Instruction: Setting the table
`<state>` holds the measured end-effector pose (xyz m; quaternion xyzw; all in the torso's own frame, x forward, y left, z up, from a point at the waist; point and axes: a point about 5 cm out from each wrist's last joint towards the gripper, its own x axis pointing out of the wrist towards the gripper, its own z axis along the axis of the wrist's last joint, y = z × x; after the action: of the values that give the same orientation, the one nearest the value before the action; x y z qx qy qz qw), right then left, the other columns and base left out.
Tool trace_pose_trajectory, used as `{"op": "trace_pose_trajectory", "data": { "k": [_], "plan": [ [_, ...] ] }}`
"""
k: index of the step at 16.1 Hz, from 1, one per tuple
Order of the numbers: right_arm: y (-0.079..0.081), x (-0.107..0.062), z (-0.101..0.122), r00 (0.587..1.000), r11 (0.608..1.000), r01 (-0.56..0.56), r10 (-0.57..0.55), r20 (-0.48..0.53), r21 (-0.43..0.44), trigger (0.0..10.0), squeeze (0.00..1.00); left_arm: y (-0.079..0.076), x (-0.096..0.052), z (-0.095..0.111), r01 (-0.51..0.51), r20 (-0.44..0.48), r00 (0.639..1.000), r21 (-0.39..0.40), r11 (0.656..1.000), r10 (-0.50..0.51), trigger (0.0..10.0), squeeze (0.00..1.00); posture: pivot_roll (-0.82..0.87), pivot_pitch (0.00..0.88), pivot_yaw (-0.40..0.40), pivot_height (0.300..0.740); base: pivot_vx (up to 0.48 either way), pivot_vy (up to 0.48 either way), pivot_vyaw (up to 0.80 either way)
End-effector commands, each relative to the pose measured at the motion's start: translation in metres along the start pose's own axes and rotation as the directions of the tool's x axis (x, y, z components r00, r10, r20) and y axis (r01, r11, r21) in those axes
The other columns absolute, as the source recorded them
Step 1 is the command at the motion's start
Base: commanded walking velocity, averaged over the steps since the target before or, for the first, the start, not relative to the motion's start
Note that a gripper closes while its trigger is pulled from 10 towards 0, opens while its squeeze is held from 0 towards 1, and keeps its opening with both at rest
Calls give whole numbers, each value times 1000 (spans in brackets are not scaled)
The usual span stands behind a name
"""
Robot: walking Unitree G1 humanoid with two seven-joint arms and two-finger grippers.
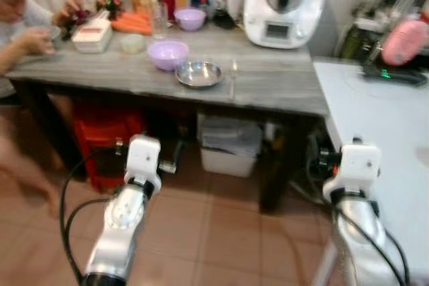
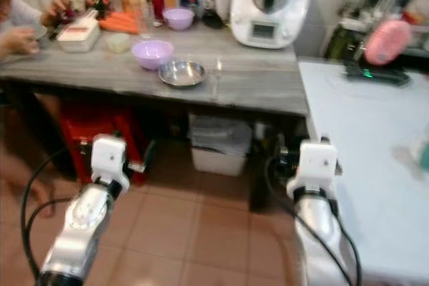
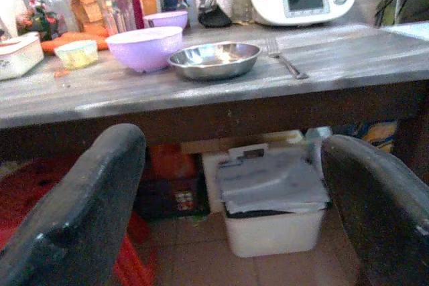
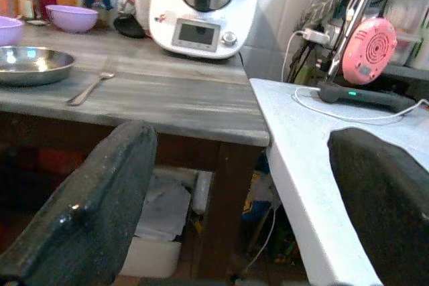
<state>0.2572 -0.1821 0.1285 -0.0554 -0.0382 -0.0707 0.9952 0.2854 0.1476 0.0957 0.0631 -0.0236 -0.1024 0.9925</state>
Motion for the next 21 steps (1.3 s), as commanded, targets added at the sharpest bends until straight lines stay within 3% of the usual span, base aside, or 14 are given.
{"op": "trace_pose_trajectory", "data": {
  "k": [1, 4, 7, 21],
  "plan": [
    [2, 2, 5, 1000, 1000, -14, 14, 26, -5, 10000, 0, 1, 2, 6, 10, 21, 1000, -2, 1000, -10, 10000, 0, -20, 0, -34, 740, 0, 0, 0],
    [3, 1, 5, 1000, 1000, -16, 16, 25, 2, 10000, 0, 1, 2, 5, 29, 7, 1000, -32, 999, -28, 10000, 0, -20, 2, -32, 740, 0, 0, 0],
    [4, 1, 5, 999, 1000, -23, 23, 29, 9, 10000, 0, 1, 2, 6, 48, 9, 999, -41, 998, -47, 10000, 0, -20, 2, -32, 740, 0, -409, -485],
    [9, 10, 9, 998, 999, -32, 32, 53, 8, 10000, 0, -2, 4, 9, 80, 16, 997, -46, 996, -79, 10000, 0, -14, 0, -32, 740, 0, -454, 0]
  ]
}}
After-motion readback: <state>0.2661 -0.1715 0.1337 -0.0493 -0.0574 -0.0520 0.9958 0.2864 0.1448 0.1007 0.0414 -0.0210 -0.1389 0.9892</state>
